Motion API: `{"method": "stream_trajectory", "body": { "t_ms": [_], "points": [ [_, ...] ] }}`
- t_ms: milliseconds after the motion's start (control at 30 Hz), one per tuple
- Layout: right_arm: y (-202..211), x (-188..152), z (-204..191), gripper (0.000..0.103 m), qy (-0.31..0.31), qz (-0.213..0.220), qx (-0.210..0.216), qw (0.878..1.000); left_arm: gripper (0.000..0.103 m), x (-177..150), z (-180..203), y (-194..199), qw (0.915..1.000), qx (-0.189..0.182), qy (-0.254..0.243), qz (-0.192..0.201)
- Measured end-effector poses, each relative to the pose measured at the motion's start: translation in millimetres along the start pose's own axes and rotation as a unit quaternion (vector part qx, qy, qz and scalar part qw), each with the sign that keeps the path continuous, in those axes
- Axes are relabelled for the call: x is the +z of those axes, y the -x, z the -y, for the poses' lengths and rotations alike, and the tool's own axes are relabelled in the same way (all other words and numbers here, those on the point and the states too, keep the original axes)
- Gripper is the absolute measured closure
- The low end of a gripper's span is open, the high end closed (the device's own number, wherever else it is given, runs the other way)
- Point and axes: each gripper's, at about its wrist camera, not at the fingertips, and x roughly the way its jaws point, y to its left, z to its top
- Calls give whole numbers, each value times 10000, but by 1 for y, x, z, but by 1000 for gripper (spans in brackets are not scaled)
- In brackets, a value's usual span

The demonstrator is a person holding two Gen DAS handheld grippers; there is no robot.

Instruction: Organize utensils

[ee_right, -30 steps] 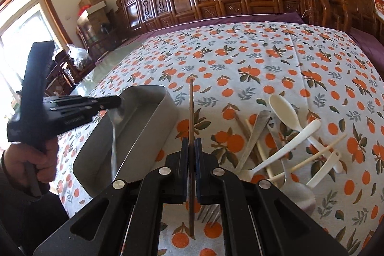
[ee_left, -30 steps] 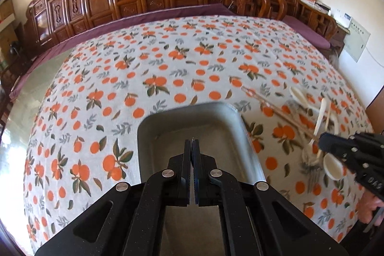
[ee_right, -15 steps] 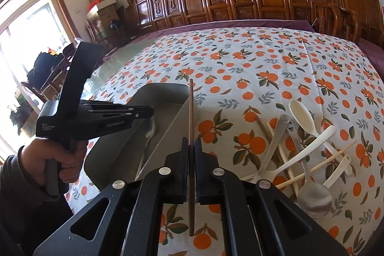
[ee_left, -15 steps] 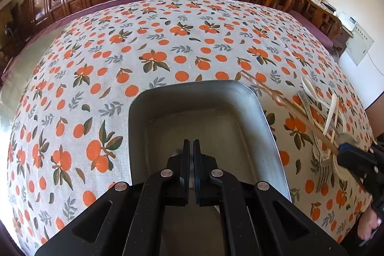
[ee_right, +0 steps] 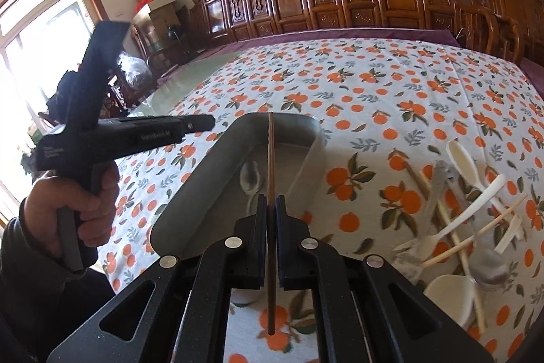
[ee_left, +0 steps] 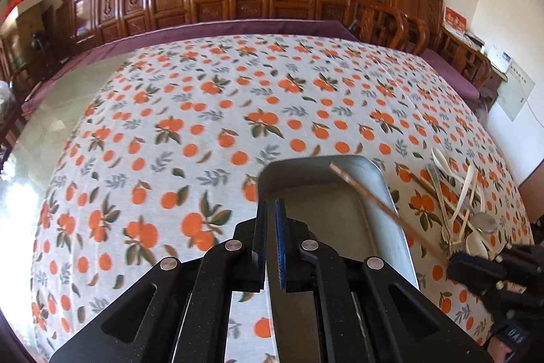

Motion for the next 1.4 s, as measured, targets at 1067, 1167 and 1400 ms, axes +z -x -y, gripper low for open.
{"method": "stream_trajectory", "body": {
  "t_ms": [1067,1167,1400],
  "points": [
    [71,2,82,94,34,469,-1205,9916,62,0,36,22,9983,-471,-220,270],
    [82,-2,104,94,26,410,-1573,9867,61,-1,54,23,9972,-602,-350,261],
    [81,-22,142,74,-284,219,-1865,9818,60,-4,86,23,9951,-786,-567,216]
  ]
}}
